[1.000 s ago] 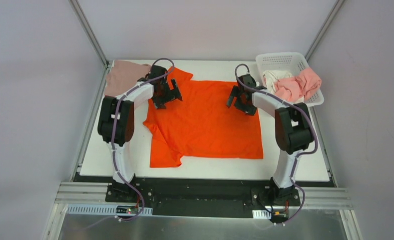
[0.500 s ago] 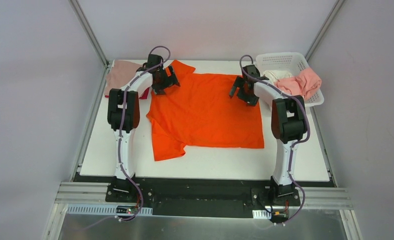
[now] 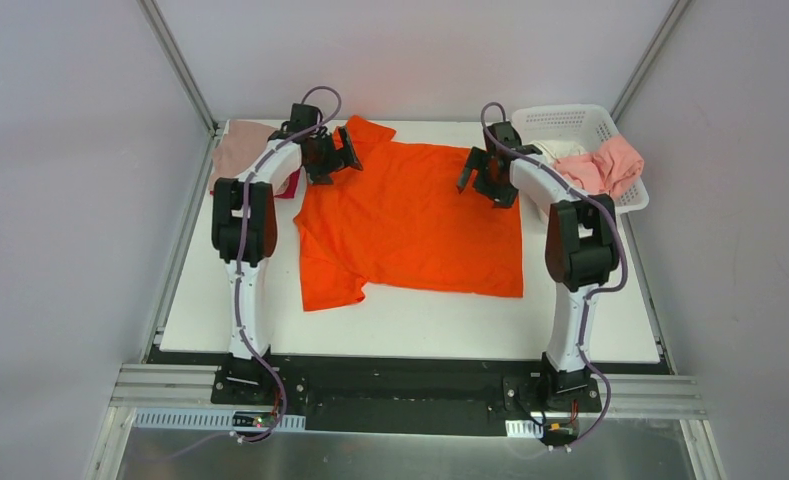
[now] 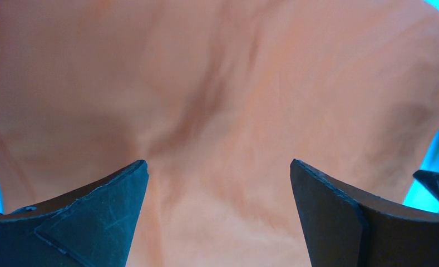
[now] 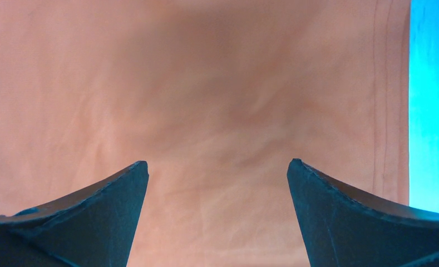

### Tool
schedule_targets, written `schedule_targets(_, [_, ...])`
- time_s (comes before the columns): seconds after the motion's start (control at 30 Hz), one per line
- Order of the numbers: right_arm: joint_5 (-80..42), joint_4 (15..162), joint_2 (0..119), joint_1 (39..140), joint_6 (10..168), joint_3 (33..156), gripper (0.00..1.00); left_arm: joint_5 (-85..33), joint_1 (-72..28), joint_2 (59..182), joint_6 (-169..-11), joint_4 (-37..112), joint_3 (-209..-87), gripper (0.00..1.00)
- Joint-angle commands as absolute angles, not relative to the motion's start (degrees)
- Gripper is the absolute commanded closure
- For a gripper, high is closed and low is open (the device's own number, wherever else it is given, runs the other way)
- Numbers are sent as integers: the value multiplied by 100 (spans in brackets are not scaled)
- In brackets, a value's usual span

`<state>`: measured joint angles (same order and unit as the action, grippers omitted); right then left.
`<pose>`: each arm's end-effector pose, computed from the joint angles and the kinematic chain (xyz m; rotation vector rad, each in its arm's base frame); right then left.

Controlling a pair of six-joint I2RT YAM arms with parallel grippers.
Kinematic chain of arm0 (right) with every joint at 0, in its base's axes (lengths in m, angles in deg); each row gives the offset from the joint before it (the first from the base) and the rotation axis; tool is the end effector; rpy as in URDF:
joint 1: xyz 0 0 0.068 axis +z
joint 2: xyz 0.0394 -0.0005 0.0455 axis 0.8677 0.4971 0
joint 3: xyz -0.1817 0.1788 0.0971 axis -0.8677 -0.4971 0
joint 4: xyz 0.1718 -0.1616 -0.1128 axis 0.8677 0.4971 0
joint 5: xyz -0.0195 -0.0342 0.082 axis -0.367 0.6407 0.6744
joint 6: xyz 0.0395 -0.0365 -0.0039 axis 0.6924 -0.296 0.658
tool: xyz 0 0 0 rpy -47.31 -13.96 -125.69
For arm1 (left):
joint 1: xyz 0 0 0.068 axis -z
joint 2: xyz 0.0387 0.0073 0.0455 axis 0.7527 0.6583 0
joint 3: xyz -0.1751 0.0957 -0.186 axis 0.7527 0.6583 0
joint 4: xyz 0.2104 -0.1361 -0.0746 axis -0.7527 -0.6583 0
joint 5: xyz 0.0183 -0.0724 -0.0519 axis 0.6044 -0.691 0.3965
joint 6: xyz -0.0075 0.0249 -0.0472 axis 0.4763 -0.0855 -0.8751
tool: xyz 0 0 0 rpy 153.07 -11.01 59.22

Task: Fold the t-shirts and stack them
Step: Flatten out the tshirt

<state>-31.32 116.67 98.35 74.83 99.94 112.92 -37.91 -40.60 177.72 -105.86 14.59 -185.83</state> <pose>0.4478 0.1141 0.2007 0.0973 2.5214 0.1328 0.5190 -0.0875 0.1924 -0.2222 2.3816 -0.7186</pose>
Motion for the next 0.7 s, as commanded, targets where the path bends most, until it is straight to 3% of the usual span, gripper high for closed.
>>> schedule_targets(0.0, [-3375,12157,8504,7743,9998,11155,1,-3749,-3994,15887,-10359,1222,-17775,1])
schedule_targets(0.33, [-3765,11085,4787,7730,11397,7014,0,-1932,-3447,11258,-11970,972,-12679,1])
schedule_targets(0.53, [-3687,11094,3231,7549,11924,5532,1,-1490,-3353,9185,-12887,279,-10833,1])
schedule_targets(0.67, [-3778,11119,2389,7532,12191,5024,1,-1450,-3353,8701,-13190,267,-10176,11])
